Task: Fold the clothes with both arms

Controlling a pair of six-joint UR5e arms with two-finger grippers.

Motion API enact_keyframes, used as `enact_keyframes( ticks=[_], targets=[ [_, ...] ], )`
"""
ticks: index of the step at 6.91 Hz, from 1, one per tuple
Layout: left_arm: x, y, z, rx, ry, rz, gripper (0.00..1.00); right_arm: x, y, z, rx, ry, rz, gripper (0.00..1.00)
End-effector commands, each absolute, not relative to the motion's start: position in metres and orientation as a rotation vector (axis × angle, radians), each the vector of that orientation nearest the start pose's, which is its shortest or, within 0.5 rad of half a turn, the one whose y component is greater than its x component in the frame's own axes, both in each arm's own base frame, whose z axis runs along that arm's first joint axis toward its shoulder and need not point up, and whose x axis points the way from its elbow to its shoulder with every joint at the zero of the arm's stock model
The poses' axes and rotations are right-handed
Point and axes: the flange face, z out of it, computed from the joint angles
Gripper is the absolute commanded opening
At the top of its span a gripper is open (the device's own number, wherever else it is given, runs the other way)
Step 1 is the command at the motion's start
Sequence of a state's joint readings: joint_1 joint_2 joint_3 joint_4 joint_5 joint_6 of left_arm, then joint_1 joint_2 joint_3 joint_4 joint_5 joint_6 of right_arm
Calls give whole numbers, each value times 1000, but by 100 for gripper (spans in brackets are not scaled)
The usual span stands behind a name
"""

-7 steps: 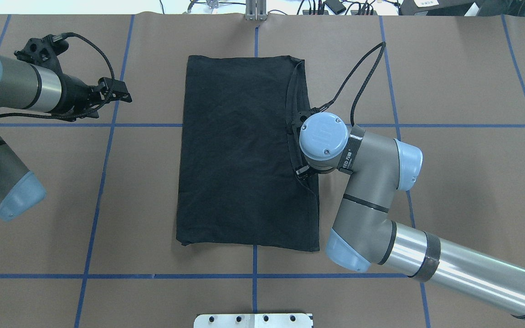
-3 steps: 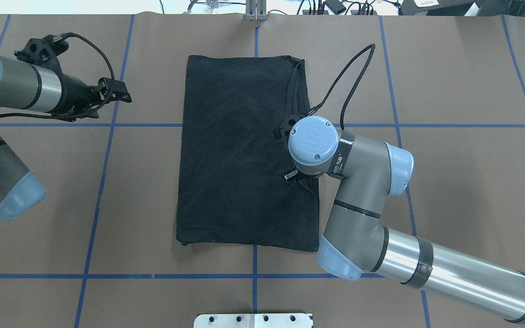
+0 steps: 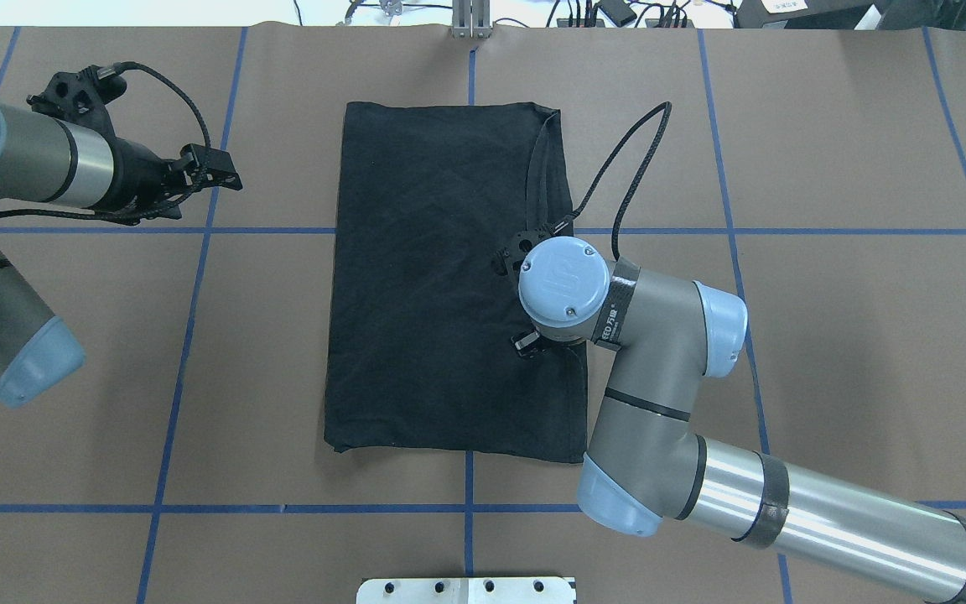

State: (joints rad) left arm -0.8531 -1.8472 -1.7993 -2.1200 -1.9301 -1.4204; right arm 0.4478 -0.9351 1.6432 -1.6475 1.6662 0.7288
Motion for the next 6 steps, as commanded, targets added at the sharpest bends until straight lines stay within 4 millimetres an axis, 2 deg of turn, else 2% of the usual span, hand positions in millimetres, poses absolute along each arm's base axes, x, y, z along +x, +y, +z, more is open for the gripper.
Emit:
enact_keyframes(
  ticks=[1,3,6],
  targets=[
    [314,-508,339,217,1083,-443,100,-570,-409,278,301,-552,-415,72],
    [313,-508,338,216,1085,-446,100,-569,-417,286,296,-534,-416,71],
    [314,-508,339,215,1083,-446,100,-554,-435,292,301,-520,-413,70]
  ],
)
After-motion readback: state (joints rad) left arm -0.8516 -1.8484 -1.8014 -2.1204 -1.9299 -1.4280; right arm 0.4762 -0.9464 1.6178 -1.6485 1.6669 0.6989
